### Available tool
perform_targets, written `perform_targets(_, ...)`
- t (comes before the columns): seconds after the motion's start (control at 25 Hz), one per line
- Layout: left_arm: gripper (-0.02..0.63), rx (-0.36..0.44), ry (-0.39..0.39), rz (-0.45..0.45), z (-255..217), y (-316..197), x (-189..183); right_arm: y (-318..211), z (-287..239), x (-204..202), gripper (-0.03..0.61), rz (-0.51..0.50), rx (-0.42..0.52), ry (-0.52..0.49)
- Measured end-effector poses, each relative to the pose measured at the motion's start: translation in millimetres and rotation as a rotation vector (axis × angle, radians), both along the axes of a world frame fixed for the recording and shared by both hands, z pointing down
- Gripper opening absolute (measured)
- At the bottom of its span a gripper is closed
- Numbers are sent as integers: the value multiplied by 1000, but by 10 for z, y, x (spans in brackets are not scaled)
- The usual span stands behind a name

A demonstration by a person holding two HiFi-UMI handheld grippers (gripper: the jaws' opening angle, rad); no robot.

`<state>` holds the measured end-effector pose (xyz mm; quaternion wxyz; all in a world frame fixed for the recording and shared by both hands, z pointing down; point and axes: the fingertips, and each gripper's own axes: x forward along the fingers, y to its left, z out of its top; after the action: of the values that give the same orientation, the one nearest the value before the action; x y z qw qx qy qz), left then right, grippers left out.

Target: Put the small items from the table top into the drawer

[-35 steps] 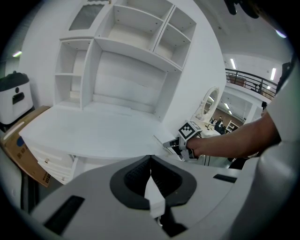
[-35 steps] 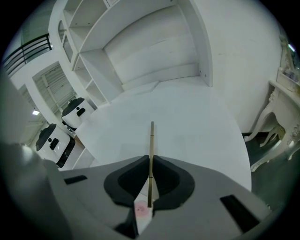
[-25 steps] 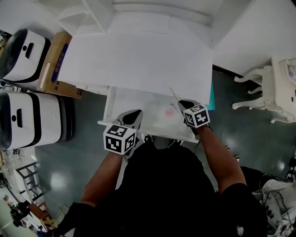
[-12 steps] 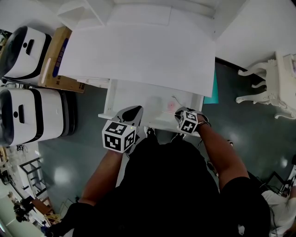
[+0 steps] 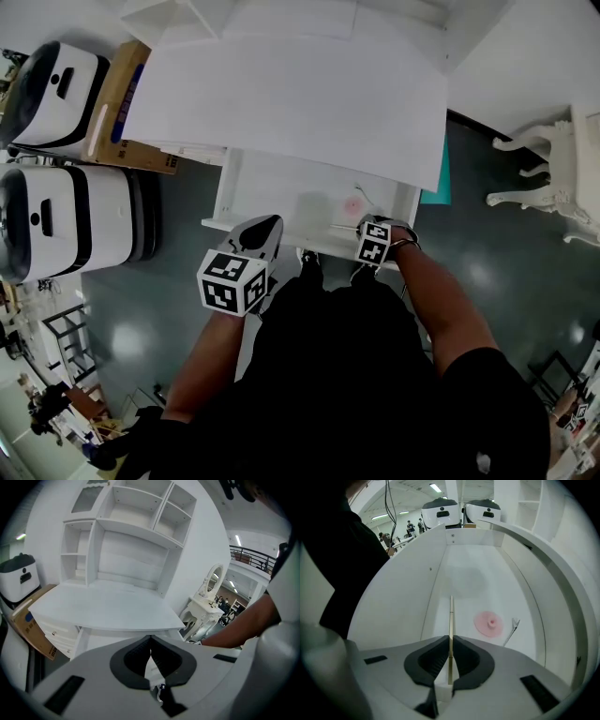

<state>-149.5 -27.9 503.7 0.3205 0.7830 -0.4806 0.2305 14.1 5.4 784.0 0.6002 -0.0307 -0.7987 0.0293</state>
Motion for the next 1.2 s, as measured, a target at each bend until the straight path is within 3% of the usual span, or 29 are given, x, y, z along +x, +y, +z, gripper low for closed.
perform_targets(0.48, 11, -4, 0, -14, 14, 43, -26, -21, 154, 32, 48, -23, 29, 65)
perform_targets(0.84, 11, 21, 16, 30, -10, -78, 65, -189, -98, -2, 48, 50, 70, 15)
perform_targets(1.04, 11, 44, 32, 71, -59, -167, 198, -400, -482, -19, 48, 209, 124, -91)
perform_targets(1.2, 11, 66, 49, 105, -109, -249, 278, -621, -1043, -30, 48, 469, 153, -240)
